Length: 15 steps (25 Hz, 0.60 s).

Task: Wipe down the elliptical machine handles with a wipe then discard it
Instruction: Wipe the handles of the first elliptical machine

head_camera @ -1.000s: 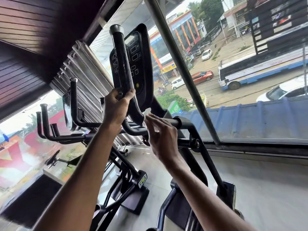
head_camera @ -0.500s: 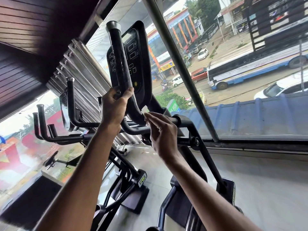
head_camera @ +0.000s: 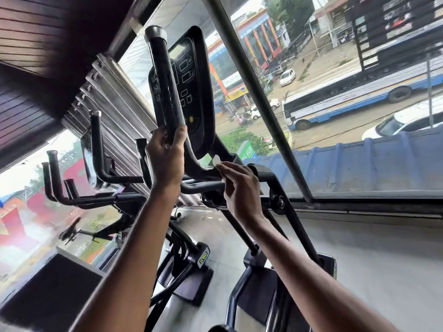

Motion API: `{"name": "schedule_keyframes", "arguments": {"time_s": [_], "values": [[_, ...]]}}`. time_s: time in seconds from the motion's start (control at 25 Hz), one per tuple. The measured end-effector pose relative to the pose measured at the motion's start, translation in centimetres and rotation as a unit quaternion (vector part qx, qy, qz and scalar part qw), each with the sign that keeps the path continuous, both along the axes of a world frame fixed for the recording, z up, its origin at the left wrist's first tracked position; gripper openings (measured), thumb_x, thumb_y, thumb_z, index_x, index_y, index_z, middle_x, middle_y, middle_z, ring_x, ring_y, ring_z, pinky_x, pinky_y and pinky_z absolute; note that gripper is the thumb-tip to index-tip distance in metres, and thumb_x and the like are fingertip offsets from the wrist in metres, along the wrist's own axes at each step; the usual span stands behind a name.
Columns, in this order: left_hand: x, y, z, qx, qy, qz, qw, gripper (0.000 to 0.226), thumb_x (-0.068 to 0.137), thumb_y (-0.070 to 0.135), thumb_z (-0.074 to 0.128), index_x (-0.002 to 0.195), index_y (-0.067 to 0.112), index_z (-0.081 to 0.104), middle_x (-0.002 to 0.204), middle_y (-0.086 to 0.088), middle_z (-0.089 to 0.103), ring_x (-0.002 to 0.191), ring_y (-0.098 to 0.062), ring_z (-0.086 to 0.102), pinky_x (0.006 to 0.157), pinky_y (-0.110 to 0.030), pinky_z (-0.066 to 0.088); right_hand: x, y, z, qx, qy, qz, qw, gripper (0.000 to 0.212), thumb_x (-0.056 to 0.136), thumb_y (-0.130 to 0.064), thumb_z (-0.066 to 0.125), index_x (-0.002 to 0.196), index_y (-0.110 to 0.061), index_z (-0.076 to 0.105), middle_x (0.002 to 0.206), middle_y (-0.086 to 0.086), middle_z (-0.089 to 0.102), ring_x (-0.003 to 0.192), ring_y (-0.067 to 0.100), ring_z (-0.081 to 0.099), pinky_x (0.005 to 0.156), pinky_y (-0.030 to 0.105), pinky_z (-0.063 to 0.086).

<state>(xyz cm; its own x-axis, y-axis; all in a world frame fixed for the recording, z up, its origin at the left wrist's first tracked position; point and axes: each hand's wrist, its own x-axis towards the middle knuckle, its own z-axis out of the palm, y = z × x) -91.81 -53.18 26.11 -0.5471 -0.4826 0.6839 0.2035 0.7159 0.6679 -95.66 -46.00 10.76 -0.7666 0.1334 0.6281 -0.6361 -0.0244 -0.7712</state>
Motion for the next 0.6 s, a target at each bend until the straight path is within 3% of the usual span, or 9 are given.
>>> {"name": "schedule_keyframes", "arguments": {"time_s": [0.12,0.2,0.28,0.44,0.6], "values": [[-0.2,0.1,-0.4,-0.016,0.014,0.016,1.0,0.023,0.096,0.026,0.07,0.104,0.005,0.073,0.081,0.004,0.067,0.065,0.009,0.057,0.064,-0.011,0.044,-0.3,0.0,-1.1,0.007,0.036,0.019,0.999,0.035,0.091,0.003,0.065,0.121,-0.013,0.073,0.122,0.002,0.072,0.111,0.013,0.064,0.099,0.024,0.051],[-0.3,0.1,-0.5,-0.022,0.018,0.03,0.999,0.022,0.096,0.027,0.069,0.1,0.006,0.073,0.076,0.006,0.065,0.062,0.008,0.055,0.062,-0.012,0.042,-2.4,0.0,-1.8,0.019,-0.037,0.009,0.999,0.033,0.09,0.003,0.067,0.118,-0.013,0.075,0.12,0.001,0.073,0.109,0.017,0.067,0.098,0.033,0.055],[-0.5,0.2,-0.7,-0.035,0.025,0.045,0.998,0.019,0.095,0.03,0.068,0.094,0.01,0.071,0.071,0.011,0.062,0.06,0.006,0.054,0.061,-0.017,0.043,-2.7,-0.2,-1.1,0.016,-0.065,0.004,0.998,0.03,0.089,0.002,0.068,0.112,-0.015,0.077,0.116,-0.001,0.074,0.105,0.015,0.069,0.096,0.033,0.055],[-0.9,0.1,-1.1,-0.035,0.047,0.056,0.997,0.021,0.092,0.035,0.066,0.086,0.015,0.069,0.063,0.012,0.063,0.06,-0.003,0.058,0.065,-0.032,0.05,-0.8,-0.1,0.7,0.009,0.094,0.044,0.995,0.031,0.09,0.004,0.067,0.113,-0.014,0.077,0.115,-0.002,0.074,0.105,0.013,0.065,0.096,0.02,0.05],[-1.1,0.0,-1.5,-0.039,0.056,0.073,0.995,0.023,0.089,0.047,0.063,0.08,0.025,0.067,0.068,0.01,0.063,0.063,-0.009,0.057,0.066,-0.036,0.049,-4.9,0.2,-1.5,0.058,0.03,0.038,0.997,0.038,0.083,0.01,0.067,0.111,-0.014,0.078,0.113,0.0,0.075,0.104,0.017,0.066,0.094,0.034,0.055]]}}
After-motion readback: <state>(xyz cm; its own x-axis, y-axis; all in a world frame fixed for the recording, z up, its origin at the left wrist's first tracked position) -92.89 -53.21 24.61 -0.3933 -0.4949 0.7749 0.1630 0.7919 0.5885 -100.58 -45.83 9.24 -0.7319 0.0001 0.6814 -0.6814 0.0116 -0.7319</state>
